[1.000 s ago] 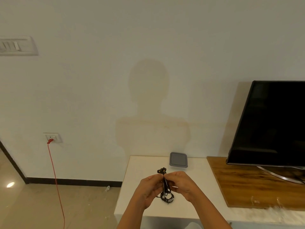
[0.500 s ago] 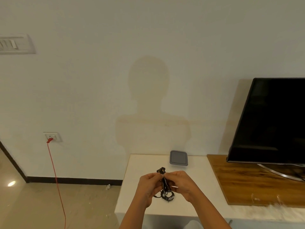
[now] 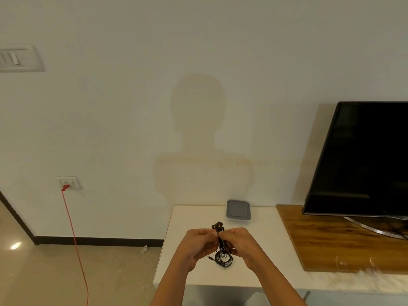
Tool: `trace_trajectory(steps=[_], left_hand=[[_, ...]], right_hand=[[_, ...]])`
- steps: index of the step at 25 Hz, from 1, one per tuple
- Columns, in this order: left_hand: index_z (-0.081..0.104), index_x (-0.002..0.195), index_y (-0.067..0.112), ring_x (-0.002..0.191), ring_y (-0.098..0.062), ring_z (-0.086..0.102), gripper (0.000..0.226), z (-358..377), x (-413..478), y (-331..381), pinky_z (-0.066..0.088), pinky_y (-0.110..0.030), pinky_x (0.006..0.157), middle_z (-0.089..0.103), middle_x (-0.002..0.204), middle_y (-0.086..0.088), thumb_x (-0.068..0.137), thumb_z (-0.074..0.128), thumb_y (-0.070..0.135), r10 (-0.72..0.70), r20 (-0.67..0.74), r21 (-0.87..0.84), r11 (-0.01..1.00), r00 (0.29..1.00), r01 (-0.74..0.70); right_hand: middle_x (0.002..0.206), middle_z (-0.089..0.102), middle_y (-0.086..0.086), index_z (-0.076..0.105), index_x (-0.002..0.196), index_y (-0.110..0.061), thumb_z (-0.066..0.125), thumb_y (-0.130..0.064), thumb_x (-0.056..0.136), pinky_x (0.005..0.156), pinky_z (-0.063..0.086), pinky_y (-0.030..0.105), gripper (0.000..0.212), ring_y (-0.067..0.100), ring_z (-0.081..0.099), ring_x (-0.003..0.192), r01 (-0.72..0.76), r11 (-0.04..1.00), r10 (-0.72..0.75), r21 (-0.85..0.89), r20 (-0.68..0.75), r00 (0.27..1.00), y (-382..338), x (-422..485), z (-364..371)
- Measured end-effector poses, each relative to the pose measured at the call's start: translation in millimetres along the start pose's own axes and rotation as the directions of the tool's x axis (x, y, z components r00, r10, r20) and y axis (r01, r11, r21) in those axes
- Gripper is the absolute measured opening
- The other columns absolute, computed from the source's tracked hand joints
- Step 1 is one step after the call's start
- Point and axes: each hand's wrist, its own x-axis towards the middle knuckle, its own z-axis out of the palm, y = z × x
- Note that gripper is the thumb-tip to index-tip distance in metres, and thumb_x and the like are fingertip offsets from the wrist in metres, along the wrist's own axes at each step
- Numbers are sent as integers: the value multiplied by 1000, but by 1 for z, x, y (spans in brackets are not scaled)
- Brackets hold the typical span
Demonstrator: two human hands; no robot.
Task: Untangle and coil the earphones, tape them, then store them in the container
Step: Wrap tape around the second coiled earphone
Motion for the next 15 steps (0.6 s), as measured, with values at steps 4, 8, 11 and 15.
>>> trace_trajectory(steps=[4, 8, 11, 15], left_hand=[[67, 103, -4, 91, -30, 72, 20, 0, -1, 0, 59, -27, 69, 73, 96, -21, 84, 68, 1, -1, -1, -52, 999, 1000, 1], [67, 99, -10, 82, -29, 72, 21, 3, -1, -2, 59, -27, 64, 73, 92, -24, 79, 70, -4, -8, -46, -93, 996, 999, 3], [67, 94, -13, 82, -33, 73, 16, 6, -1, -5, 59, -29, 61, 73, 88, -25, 79, 68, -8, -42, -57, -145, 989, 997, 33], [69, 83, -10, 81, -35, 72, 5, 8, -4, -8, 60, -30, 59, 72, 85, -26, 79, 66, -11, -77, -79, -190, 980, 994, 60]], right_hand=[[75, 70, 12, 73, 81, -7, 65, -24, 84, 67, 53, 27, 20, 17, 63, 68, 94, 985, -103, -147, -53, 993, -2, -2, 0], [73, 72, 13, 76, 71, -12, 69, -27, 79, 65, 51, 31, 19, 19, 63, 64, 219, 904, -269, -368, -92, 959, 0, -2, -1], [70, 72, 5, 76, 72, -14, 65, -21, 83, 68, 52, 30, 16, 21, 65, 68, 274, 834, -362, -479, -101, 927, 1, -5, 4], [65, 60, -3, 70, 72, -21, 54, -11, 90, 65, 45, 21, 27, 11, 52, 63, 314, 761, -359, -567, 36, 933, 3, -6, 7]])
